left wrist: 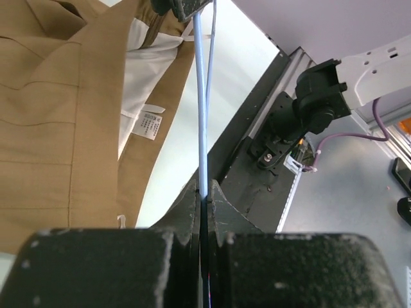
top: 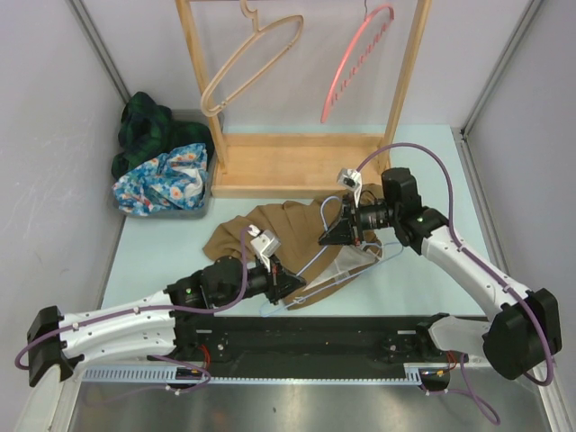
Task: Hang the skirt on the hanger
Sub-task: Place skirt on hanger, then locate the hanging ribbon on the skirt
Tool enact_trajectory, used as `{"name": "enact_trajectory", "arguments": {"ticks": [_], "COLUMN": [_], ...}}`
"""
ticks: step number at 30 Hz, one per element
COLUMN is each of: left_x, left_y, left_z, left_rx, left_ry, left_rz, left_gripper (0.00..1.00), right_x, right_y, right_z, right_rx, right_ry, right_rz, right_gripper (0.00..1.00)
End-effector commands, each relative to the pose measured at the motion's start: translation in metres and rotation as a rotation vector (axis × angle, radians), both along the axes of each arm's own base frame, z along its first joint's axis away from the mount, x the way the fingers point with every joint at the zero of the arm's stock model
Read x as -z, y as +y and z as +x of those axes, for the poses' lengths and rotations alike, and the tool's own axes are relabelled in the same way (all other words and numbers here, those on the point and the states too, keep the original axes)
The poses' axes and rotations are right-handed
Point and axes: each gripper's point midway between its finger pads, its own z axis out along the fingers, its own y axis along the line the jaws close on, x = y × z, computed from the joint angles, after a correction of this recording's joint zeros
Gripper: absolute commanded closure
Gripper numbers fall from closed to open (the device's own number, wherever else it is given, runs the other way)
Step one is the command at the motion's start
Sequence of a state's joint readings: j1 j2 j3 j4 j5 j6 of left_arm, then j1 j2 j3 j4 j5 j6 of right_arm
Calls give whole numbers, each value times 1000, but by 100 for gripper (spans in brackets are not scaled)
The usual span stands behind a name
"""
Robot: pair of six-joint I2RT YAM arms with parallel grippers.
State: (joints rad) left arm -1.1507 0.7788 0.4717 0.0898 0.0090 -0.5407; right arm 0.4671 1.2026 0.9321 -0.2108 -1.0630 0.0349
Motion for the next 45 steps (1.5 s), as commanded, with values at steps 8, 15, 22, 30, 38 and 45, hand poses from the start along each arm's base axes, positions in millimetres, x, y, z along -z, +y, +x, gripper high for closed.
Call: {"name": "enact_trajectory", "arguments": {"ticks": [8, 15, 22, 30, 38, 45], "left_x": [-81, -79, 13, 86, 125, 129], "left_y": [19, 61, 52, 38, 33, 58], "left_z": [41, 52, 27, 20, 9, 33], "left_rx": [-228, -375, -287, -278, -307, -514], "left_ry": [-139, -159, 59, 149, 118, 109], "left_rz": [-85, -24, 150, 440, 671, 752], "left_gripper": [14, 0, 0, 0, 2, 75], "right_x": [10, 19, 18, 22, 9, 9], "right_y": [-1, -22, -45, -63, -68, -63], "right_z": [39, 95, 130, 138, 133, 127], "right_rx": [195, 516, 757, 893, 913, 877], "right_ry": [-50, -109, -133, -115, -126, -119], "right_rz": [-32, -114, -154, -167, -132, -123], "right_gripper": [100, 100, 100, 100, 100, 100]}}
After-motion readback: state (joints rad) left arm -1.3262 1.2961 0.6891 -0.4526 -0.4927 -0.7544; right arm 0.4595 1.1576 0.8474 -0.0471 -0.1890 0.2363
